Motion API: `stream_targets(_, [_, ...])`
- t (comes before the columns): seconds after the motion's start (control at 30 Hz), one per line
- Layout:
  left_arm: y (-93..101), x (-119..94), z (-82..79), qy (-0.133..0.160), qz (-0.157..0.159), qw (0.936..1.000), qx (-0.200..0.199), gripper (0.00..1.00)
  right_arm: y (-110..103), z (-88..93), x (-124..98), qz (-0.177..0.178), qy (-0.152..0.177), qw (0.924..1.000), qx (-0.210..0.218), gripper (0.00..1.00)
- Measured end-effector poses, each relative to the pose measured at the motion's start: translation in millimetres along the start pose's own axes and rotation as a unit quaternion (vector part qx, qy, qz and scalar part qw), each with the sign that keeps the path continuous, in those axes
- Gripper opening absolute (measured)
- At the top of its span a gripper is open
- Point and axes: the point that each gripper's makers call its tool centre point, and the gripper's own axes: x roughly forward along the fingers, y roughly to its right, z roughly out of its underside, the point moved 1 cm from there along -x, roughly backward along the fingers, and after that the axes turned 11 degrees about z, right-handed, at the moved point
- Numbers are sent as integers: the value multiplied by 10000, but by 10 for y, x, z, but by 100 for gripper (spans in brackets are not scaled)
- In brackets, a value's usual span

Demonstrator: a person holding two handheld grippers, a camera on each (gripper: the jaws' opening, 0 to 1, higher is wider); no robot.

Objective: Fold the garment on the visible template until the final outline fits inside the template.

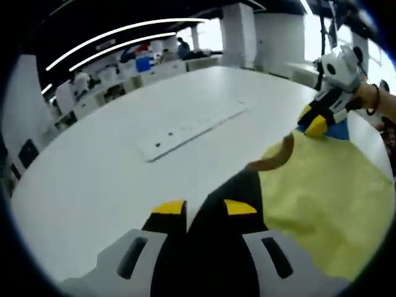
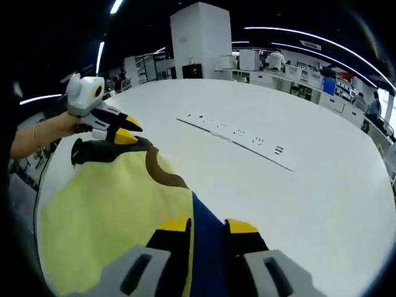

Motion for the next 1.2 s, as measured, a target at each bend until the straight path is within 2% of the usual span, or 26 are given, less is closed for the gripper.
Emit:
stream_targets(0.07, [-44,5,67,-243,-115,9995,169,18,-3,7,16,0,-9,10000,-3,15])
stream_targets(0.17, [-71,32,122,-300,-100,9995,-8,18,-17,27,36,-21,-37,10000,-6,13])
stream_targets(0.3, [-81,47,112,-252,-89,9996,-61,15,-14,17,45,15,-5,10000,-17,9])
stream_targets(0.4, [-13,78,112,-247,73,9995,-176,1,-50,15,51,-18,19,10000,-50,1])
stream_targets(0.53, [-7,78,96,-378,-16,9993,-80,0,-87,3,42,95,59,9998,-174,0])
stream_targets(0.6, [-2,36,59,-290,-46,9996,-52,0,-85,-54,-9,174,211,9994,-219,0])
stream_targets(0.73, [41,-121,-85,195,19,9990,-393,0,-46,-163,-158,308,571,9978,-140,0])
stream_targets(0.8, [87,-250,-140,338,42,9988,-349,0,-62,-214,-279,407,837,9955,-198,0])
stream_targets(0.9, [240,-417,-174,505,154,9985,-153,0,-157,-192,-453,406,980,9939,-290,0])
stream_targets(1.03, [436,-602,-79,565,219,9982,-13,0,-321,-102,-632,353,1137,9920,-409,0])
stream_targets(1.1, [556,-697,13,656,295,9974,-88,0,-432,-2,-706,304,1106,9920,-528,0])
stream_targets(1.2, [691,-760,159,589,392,9974,-115,0,-536,128,-768,272,1027,9921,-674,0])
